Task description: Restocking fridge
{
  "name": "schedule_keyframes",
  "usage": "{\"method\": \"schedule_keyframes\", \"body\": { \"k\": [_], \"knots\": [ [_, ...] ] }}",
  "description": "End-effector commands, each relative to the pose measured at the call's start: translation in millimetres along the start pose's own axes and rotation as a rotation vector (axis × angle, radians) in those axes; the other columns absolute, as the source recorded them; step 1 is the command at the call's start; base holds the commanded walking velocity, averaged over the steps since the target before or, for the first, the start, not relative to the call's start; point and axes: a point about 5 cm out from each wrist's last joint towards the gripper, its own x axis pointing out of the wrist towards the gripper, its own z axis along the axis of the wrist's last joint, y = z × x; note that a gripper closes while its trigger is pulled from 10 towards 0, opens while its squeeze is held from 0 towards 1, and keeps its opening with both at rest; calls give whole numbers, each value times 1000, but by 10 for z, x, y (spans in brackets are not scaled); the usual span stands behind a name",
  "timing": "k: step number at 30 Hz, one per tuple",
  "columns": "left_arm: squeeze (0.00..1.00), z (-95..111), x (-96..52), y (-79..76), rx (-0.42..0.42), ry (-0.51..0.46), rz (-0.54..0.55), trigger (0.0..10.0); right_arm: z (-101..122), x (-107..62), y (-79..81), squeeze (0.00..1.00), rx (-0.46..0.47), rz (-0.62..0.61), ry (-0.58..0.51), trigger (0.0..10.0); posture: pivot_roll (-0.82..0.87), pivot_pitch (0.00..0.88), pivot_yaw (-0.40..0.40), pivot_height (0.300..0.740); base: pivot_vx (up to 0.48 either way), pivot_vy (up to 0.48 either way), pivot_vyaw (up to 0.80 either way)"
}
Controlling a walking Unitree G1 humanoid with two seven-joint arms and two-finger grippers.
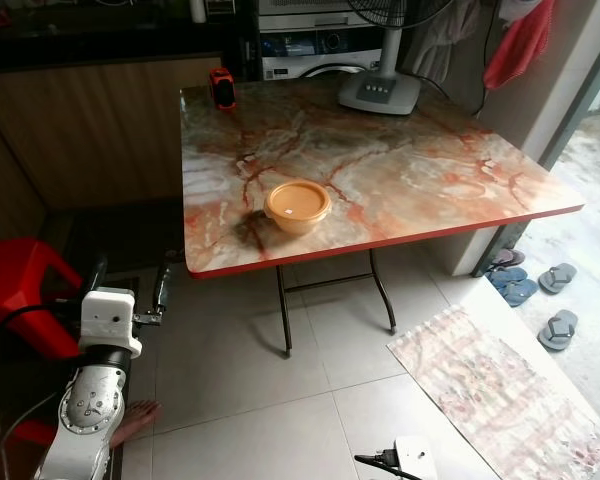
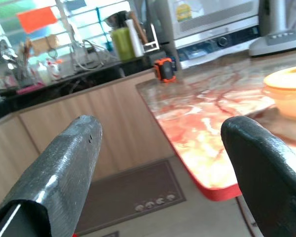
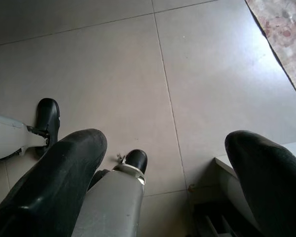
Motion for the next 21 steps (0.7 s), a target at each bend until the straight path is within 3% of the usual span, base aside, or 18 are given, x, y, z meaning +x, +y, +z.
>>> {"method": "schedule_keyframes", "body": {
  "k": [1, 21],
  "knots": [
    [0, 103, 54, -32, -13, -19, -21, 10000, -12, -1, 6, 0, 8, 5, 0, 10000, 81, 9, -13, 740, 0, 0, 0],
    [0, 163, 47, -145, -38, 21, -100, 10000, -26, -1, 21, 0, 20, 11, -4, 10000, 80, 1, -8, 740, 26, 0, 0]
  ]
}}
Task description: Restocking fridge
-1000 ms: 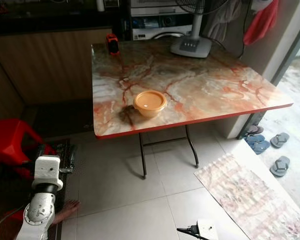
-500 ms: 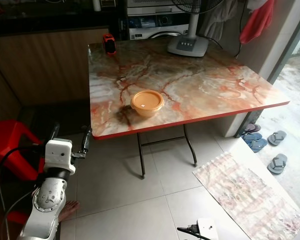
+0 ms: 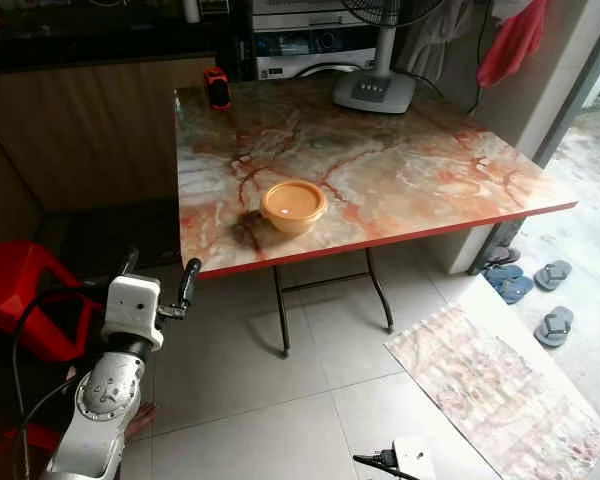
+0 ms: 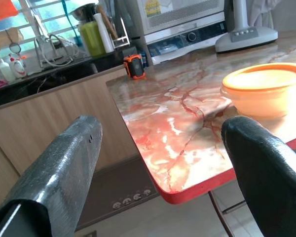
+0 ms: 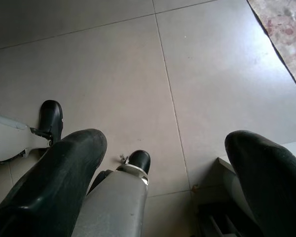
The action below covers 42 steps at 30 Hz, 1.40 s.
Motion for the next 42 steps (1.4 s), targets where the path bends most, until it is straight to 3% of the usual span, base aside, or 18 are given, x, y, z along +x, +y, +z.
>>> {"method": "schedule_keyframes", "body": {
  "k": [1, 23, 42],
  "knots": [
    [0, 49, 3, 23, -15, -13, 5, 10000, -21, -5, -7, 0, 12, 1, 1, 10000, 81, 3, -9, 740, 0, 0, 0],
    [0, 87, 31, -34, -35, -10, -34, 10000, -4, -4, -7, 0, -3, 9, 1, 10000, 87, 11, -10, 740, 0, 0, 0],
    [0, 101, 38, -66, -49, -6, -55, 10000, -3, -2, 1, 0, 0, 15, 0, 10000, 85, 15, -7, 740, 285, 0, 0]
  ]
}}
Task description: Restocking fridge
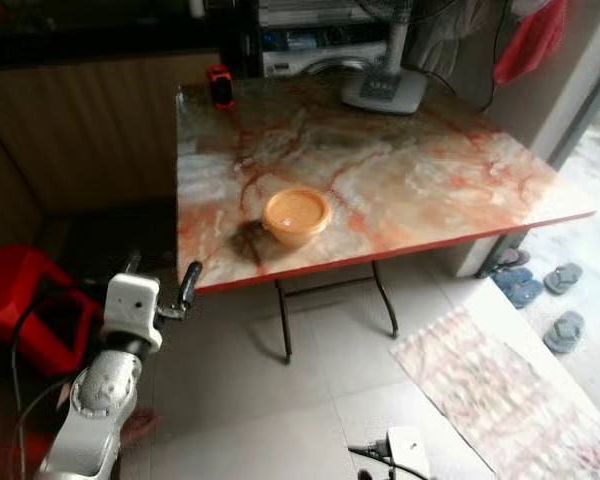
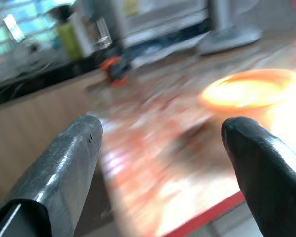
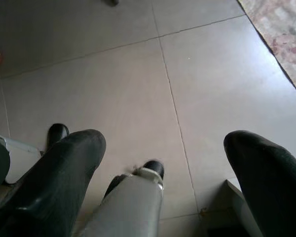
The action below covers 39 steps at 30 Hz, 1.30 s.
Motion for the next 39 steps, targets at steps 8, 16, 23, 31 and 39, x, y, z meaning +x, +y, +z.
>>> {"method": "schedule_keyframes", "body": {
  "k": [8, 16, 23, 31, 39],
  "knots": [
    [0, 60, 15, -45, -24, -17, -15, 10000, -56, -18, -45, 0, 6, -10, 19, 10000, 86, 17, -7, 740, 298, 0, 0],
    [0, 69, 26, -57, -26, -20, -18, 10000, -57, -18, -42, 0, 1, -6, 20, 10000, 87, 15, -7, 740, 298, 0, 0],
    [0, 78, 29, -43, -24, -26, -10, 10000, -49, -15, -35, 0, -4, -2, 19, 10000, 89, 9, -6, 740, 296, 0, 0],
    [0, 77, 32, -43, -24, -28, -4, 10000, -31, -15, -39, 0, -16, -10, 1, 10000, 88, 0, -4, 740, 34, 0, 200],
    [0, 74, 40, -50, -35, -24, 1, 10000, -37, -16, -38, 0, 13, -6, 1, 10000, 87, 3, -9, 740, 0, 0, 357]
  ]
}}
